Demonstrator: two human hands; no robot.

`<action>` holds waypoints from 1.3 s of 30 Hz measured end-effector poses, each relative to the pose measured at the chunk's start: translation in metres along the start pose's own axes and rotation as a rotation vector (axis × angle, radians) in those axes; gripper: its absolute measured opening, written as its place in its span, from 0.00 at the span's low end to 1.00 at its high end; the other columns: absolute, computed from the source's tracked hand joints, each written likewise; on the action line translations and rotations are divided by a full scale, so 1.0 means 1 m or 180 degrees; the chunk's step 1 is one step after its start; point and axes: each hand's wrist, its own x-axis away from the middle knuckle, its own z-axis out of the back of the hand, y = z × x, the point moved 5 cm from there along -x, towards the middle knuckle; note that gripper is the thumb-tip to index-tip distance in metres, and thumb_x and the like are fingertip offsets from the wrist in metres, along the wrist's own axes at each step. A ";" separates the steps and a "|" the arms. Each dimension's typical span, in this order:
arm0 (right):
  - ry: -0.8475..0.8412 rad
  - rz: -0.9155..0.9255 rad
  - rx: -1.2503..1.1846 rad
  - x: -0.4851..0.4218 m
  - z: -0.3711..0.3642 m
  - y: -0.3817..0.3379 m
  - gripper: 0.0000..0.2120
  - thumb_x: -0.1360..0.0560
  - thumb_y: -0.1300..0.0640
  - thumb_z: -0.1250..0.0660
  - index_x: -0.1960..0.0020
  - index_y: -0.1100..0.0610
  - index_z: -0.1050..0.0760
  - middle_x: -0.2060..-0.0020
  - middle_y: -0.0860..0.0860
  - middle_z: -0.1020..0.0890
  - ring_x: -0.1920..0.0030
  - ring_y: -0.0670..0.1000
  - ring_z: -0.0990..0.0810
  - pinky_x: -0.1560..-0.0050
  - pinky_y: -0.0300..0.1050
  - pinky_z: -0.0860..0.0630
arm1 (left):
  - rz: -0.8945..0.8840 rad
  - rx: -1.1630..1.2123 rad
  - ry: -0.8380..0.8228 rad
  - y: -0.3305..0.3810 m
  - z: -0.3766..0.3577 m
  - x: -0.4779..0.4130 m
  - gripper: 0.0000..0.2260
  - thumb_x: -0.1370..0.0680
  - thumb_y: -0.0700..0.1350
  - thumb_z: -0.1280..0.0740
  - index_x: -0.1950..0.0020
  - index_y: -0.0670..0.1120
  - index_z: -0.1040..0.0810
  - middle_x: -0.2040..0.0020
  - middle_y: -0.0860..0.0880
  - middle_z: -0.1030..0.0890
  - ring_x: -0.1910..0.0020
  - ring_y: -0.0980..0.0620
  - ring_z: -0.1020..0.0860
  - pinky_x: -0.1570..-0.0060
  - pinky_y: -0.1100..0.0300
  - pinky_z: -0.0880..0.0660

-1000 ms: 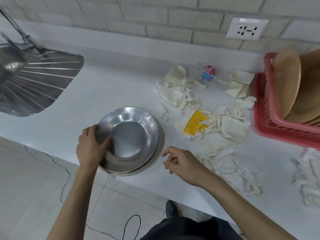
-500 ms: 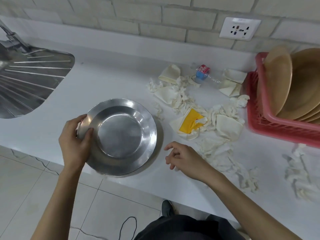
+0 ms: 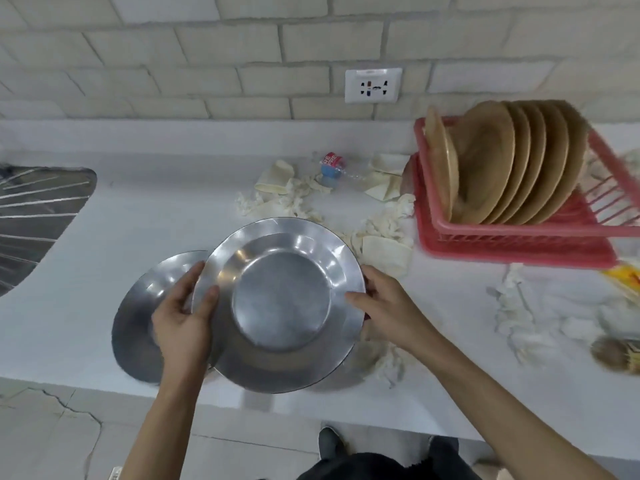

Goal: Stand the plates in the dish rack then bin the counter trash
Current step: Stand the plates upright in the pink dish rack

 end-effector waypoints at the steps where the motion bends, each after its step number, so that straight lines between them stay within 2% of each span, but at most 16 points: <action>1: 0.0099 0.0039 -0.0084 0.006 0.014 -0.003 0.15 0.25 0.66 0.34 0.42 0.51 0.22 0.52 0.48 0.15 0.51 0.48 0.16 0.56 0.41 0.21 | 0.0009 0.0107 -0.0058 0.000 -0.013 0.008 0.19 0.22 0.35 0.32 0.34 0.52 0.23 0.43 0.61 0.20 0.44 0.72 0.24 0.39 0.68 0.29; 6: 0.0653 0.0307 -0.0240 0.050 0.105 -0.023 0.21 0.26 0.70 0.33 0.39 0.50 0.23 0.50 0.46 0.15 0.50 0.43 0.17 0.54 0.34 0.23 | 0.0115 0.0558 -0.0430 0.013 -0.099 0.066 0.21 0.22 0.32 0.33 0.33 0.51 0.24 0.41 0.62 0.20 0.41 0.69 0.23 0.46 0.73 0.26; 10: 0.0769 0.0578 -0.0199 0.089 0.178 -0.041 0.21 0.26 0.71 0.34 0.38 0.53 0.23 0.49 0.48 0.15 0.48 0.46 0.17 0.52 0.37 0.22 | 0.0304 0.0633 -0.0714 0.020 -0.161 0.117 0.22 0.24 0.32 0.32 0.36 0.55 0.21 0.42 0.60 0.18 0.46 0.60 0.18 0.48 0.63 0.21; 12: 0.0754 0.0661 -0.0084 0.104 0.209 -0.046 0.22 0.26 0.71 0.34 0.39 0.51 0.22 0.49 0.49 0.15 0.48 0.47 0.17 0.50 0.39 0.21 | 0.0329 0.0574 -0.0800 0.025 -0.189 0.139 0.23 0.24 0.32 0.31 0.36 0.55 0.22 0.42 0.62 0.18 0.44 0.62 0.19 0.45 0.58 0.22; 13: 0.0739 0.0693 -0.0003 0.110 0.224 -0.048 0.22 0.26 0.71 0.34 0.40 0.50 0.22 0.50 0.48 0.15 0.48 0.47 0.17 0.50 0.38 0.22 | 0.0338 0.0559 -0.0839 0.027 -0.203 0.150 0.23 0.24 0.31 0.31 0.35 0.55 0.22 0.44 0.65 0.19 0.44 0.64 0.20 0.45 0.59 0.22; 15: 0.0654 0.0730 0.0099 0.118 0.249 -0.052 0.23 0.26 0.71 0.34 0.41 0.47 0.22 0.51 0.46 0.15 0.49 0.44 0.17 0.53 0.35 0.23 | 0.0407 0.0565 -0.0903 0.030 -0.225 0.168 0.24 0.24 0.31 0.31 0.35 0.54 0.23 0.47 0.67 0.18 0.47 0.65 0.19 0.52 0.65 0.21; 17: 0.0533 0.0718 0.0233 0.124 0.272 -0.055 0.23 0.26 0.70 0.34 0.39 0.47 0.22 0.51 0.45 0.15 0.49 0.43 0.18 0.53 0.34 0.25 | 0.0496 0.0576 -0.0955 0.030 -0.246 0.185 0.25 0.25 0.30 0.31 0.35 0.54 0.23 0.48 0.63 0.17 0.54 0.62 0.17 0.59 0.66 0.21; 19: 0.0518 0.0730 0.0456 0.128 0.291 -0.058 0.23 0.28 0.65 0.35 0.37 0.47 0.23 0.51 0.45 0.16 0.48 0.47 0.18 0.51 0.41 0.24 | 0.0556 0.0558 -0.1038 0.032 -0.265 0.202 0.25 0.26 0.33 0.29 0.36 0.57 0.22 0.47 0.58 0.16 0.62 0.56 0.16 0.62 0.62 0.21; 21: 0.0590 0.0799 0.0608 0.134 0.309 -0.063 0.23 0.32 0.63 0.37 0.40 0.48 0.21 0.53 0.51 0.16 0.50 0.55 0.18 0.51 0.55 0.23 | 0.0580 0.0512 -0.1123 0.034 -0.283 0.218 0.24 0.25 0.33 0.29 0.37 0.57 0.22 0.48 0.54 0.15 0.66 0.54 0.18 0.68 0.60 0.23; 23: 0.0667 0.0884 0.0678 0.138 0.326 -0.069 0.18 0.34 0.62 0.38 0.47 0.56 0.19 0.58 0.59 0.18 0.55 0.62 0.20 0.55 0.58 0.25 | 0.0583 0.0524 -0.1158 0.036 -0.299 0.233 0.22 0.23 0.32 0.32 0.36 0.54 0.22 0.49 0.51 0.15 0.66 0.54 0.18 0.72 0.62 0.24; 25: 0.0741 0.0892 0.0782 0.142 0.344 -0.077 0.12 0.36 0.61 0.38 0.55 0.65 0.23 0.63 0.65 0.23 0.64 0.60 0.25 0.61 0.58 0.29 | 0.0523 0.0494 -0.1286 0.042 -0.316 0.245 0.21 0.22 0.33 0.33 0.34 0.53 0.23 0.49 0.49 0.15 0.64 0.52 0.17 0.72 0.61 0.24; 27: 0.0857 0.0876 0.0956 0.143 0.364 -0.086 0.13 0.38 0.60 0.38 0.58 0.69 0.27 0.65 0.66 0.26 0.66 0.58 0.29 0.63 0.60 0.31 | 0.0398 0.0403 -0.1480 0.049 -0.335 0.253 0.20 0.21 0.35 0.33 0.34 0.54 0.23 0.46 0.52 0.16 0.62 0.49 0.16 0.70 0.59 0.22; 31: 0.1306 0.0945 0.1317 0.138 0.401 -0.116 0.07 0.39 0.61 0.39 0.64 0.65 0.29 0.71 0.54 0.30 0.67 0.52 0.31 0.66 0.55 0.35 | -0.0029 0.0004 -0.1726 0.062 -0.369 0.253 0.16 0.19 0.39 0.34 0.35 0.55 0.23 0.43 0.57 0.18 0.65 0.48 0.17 0.65 0.60 0.22; 34: 0.1661 0.1062 0.1606 0.130 0.426 -0.146 0.08 0.38 0.62 0.39 0.62 0.67 0.29 0.72 0.59 0.30 0.70 0.52 0.31 0.71 0.49 0.35 | -0.0773 -0.0589 -0.1770 0.073 -0.392 0.245 0.15 0.20 0.43 0.33 0.35 0.58 0.23 0.42 0.62 0.20 0.69 0.51 0.21 0.63 0.59 0.22; 36: 0.1824 0.1088 0.1835 0.118 0.436 -0.162 0.07 0.35 0.63 0.39 0.61 0.68 0.29 0.72 0.56 0.30 0.71 0.51 0.30 0.73 0.44 0.37 | -0.1312 -0.1019 -0.1880 0.082 -0.409 0.240 0.19 0.21 0.43 0.33 0.32 0.58 0.26 0.40 0.62 0.21 0.70 0.52 0.23 0.63 0.60 0.24; 39: 0.2091 0.1065 0.2131 0.090 0.447 -0.175 0.04 0.33 0.62 0.39 0.64 0.63 0.30 0.70 0.56 0.28 0.64 0.60 0.24 0.69 0.49 0.29 | -0.1721 -0.1558 -0.2011 0.089 -0.431 0.231 0.24 0.21 0.46 0.34 0.26 0.57 0.32 0.27 0.60 0.31 0.71 0.55 0.23 0.61 0.60 0.24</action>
